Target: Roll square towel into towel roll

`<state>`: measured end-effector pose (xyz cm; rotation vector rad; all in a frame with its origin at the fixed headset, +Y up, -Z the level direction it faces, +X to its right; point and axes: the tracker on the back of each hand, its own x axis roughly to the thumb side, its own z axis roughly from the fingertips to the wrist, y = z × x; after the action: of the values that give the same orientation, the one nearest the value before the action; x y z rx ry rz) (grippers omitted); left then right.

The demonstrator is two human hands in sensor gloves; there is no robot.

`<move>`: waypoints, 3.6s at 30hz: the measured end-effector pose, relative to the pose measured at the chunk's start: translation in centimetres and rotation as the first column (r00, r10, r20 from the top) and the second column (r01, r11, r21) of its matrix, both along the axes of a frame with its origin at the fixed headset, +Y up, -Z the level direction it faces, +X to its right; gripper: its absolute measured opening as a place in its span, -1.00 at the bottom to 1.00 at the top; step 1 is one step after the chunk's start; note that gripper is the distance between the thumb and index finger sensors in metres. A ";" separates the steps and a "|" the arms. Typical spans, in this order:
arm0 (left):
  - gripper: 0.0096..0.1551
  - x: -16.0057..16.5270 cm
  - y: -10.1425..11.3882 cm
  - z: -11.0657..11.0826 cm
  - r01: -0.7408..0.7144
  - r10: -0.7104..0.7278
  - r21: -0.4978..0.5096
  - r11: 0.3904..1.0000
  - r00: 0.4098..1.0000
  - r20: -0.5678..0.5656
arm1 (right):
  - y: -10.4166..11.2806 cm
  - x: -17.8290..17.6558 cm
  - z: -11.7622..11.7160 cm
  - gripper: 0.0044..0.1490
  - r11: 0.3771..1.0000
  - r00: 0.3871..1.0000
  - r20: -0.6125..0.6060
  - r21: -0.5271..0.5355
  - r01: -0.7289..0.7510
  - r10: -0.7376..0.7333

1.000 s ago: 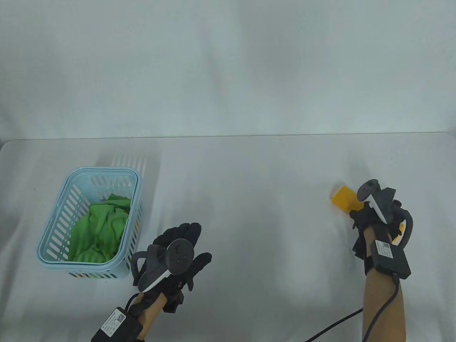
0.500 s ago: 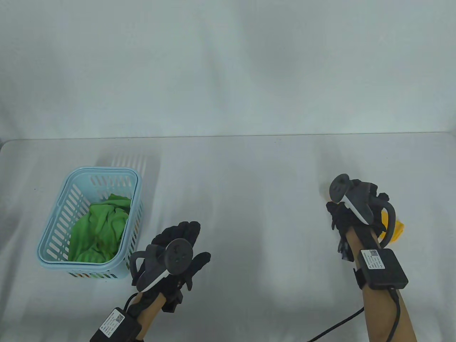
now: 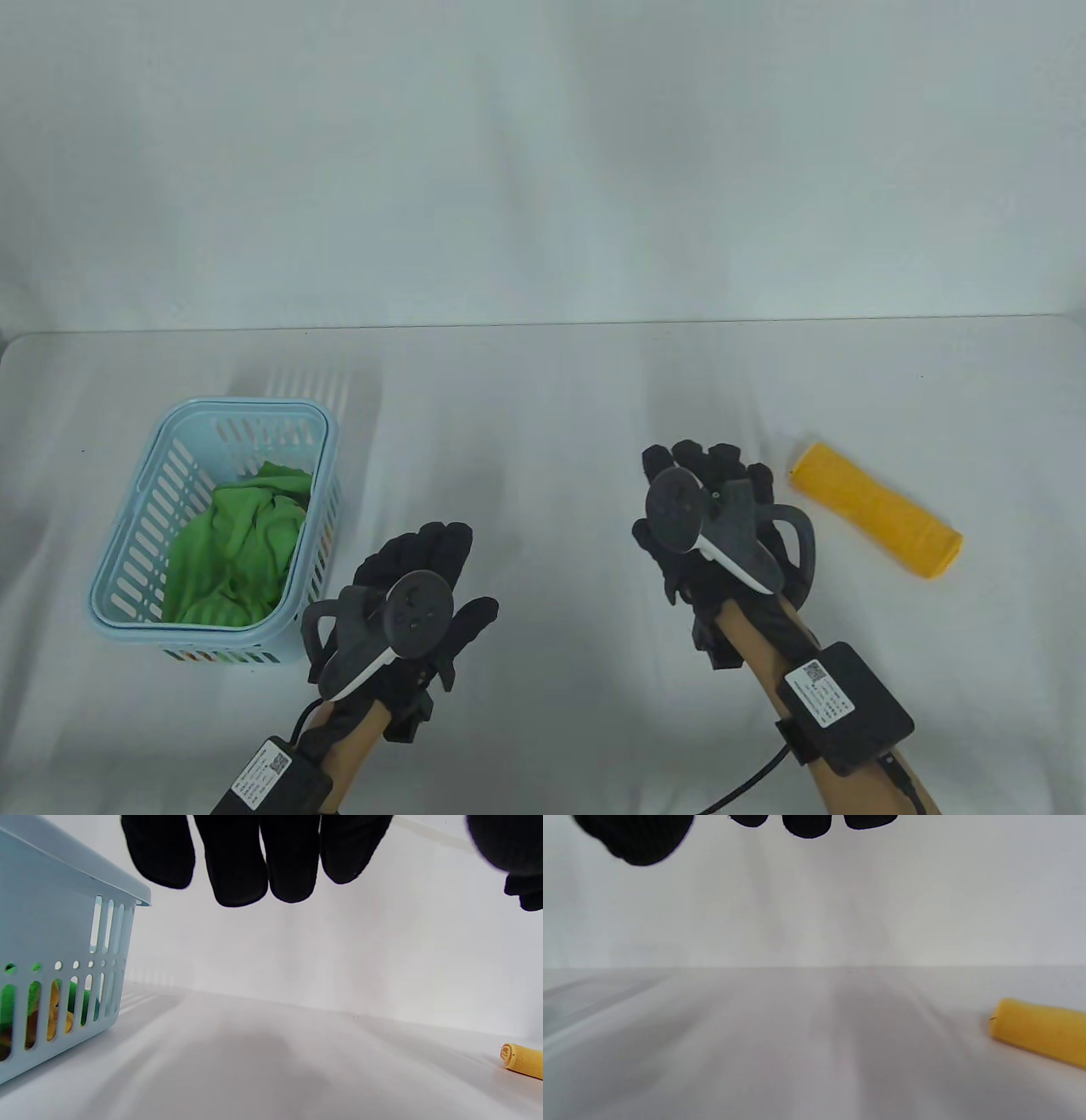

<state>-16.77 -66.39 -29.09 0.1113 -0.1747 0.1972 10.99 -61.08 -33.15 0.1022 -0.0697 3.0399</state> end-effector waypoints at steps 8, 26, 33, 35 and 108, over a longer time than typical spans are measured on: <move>0.05 -1.0 3.2 0.0 0.021 -0.019 0.078 0.997 0.999 -0.031 | -3.7 -3.3 2.9 0.07 0.968 0.964 -0.087 -0.003 0.250 -0.249; 0.07 -10.2 10.2 -7.3 0.162 -0.174 -0.066 0.985 0.946 -0.275 | -5.7 -3.3 3.8 0.09 0.944 0.934 -0.140 -0.020 0.330 -0.329; 0.08 -15.2 7.0 -11.6 0.128 -0.231 -0.260 0.957 0.878 -0.420 | -5.6 -2.9 3.7 0.09 0.935 0.926 -0.131 -0.025 0.353 -0.353; 0.09 -16.2 5.7 -12.4 0.138 -0.273 -0.314 0.939 0.856 -0.439 | -5.6 -2.9 3.7 0.09 0.935 0.926 -0.130 -0.025 0.354 -0.354; -0.38 -14.2 16.3 -9.2 0.064 -0.055 -0.002 0.998 0.844 -0.533 | -5.5 -1.2 2.9 0.05 0.913 0.912 -0.050 -0.054 0.404 -0.407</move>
<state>-30.94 -50.05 -38.28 0.1729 0.3797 0.0960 9.78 -66.62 -30.23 0.1549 -0.0181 2.6173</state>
